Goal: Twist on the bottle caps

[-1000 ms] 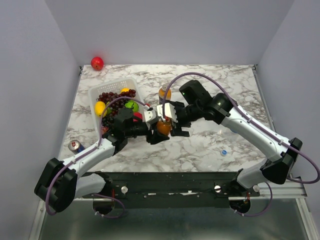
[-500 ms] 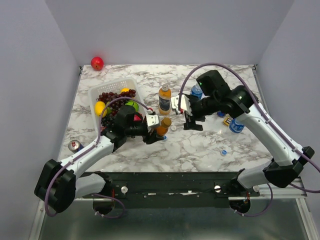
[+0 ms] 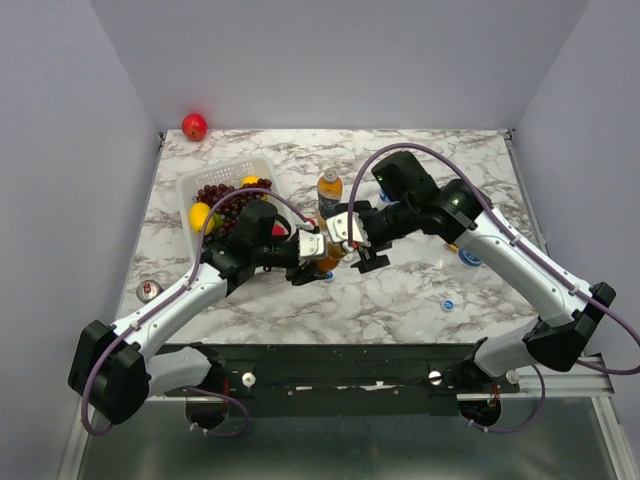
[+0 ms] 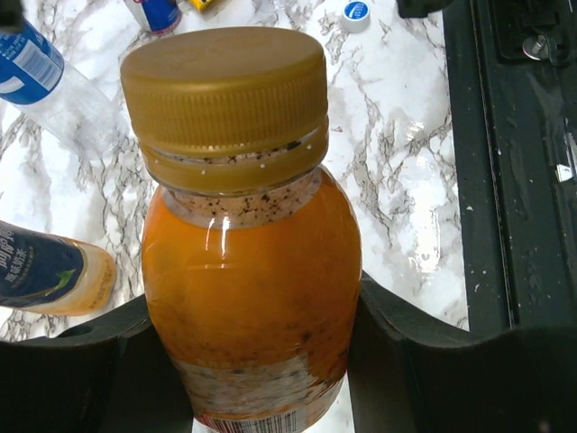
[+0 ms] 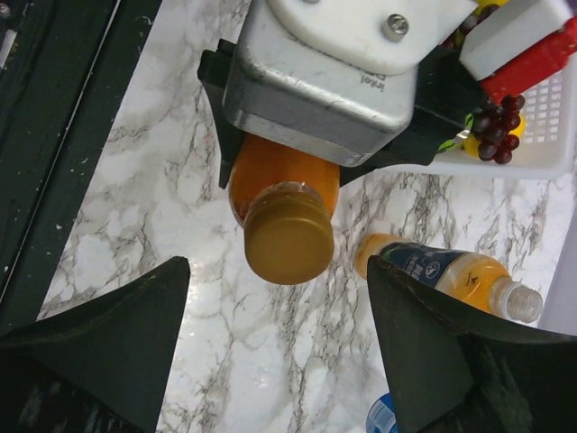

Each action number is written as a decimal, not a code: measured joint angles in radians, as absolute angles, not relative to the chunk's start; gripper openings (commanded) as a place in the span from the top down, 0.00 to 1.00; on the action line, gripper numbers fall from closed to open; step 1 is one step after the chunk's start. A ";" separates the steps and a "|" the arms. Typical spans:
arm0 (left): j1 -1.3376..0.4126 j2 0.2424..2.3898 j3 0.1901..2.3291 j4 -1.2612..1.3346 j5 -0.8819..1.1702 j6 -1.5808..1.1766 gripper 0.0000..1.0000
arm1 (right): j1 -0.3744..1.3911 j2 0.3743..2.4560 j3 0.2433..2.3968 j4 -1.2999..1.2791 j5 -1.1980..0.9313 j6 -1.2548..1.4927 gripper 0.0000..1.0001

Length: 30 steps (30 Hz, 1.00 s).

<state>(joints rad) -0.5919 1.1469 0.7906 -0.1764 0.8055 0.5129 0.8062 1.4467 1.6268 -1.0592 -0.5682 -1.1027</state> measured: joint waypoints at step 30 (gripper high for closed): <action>-0.615 1.118 0.748 -0.124 0.727 0.480 1.00 | 0.807 1.598 1.712 -1.094 -0.588 -0.962 0.62</action>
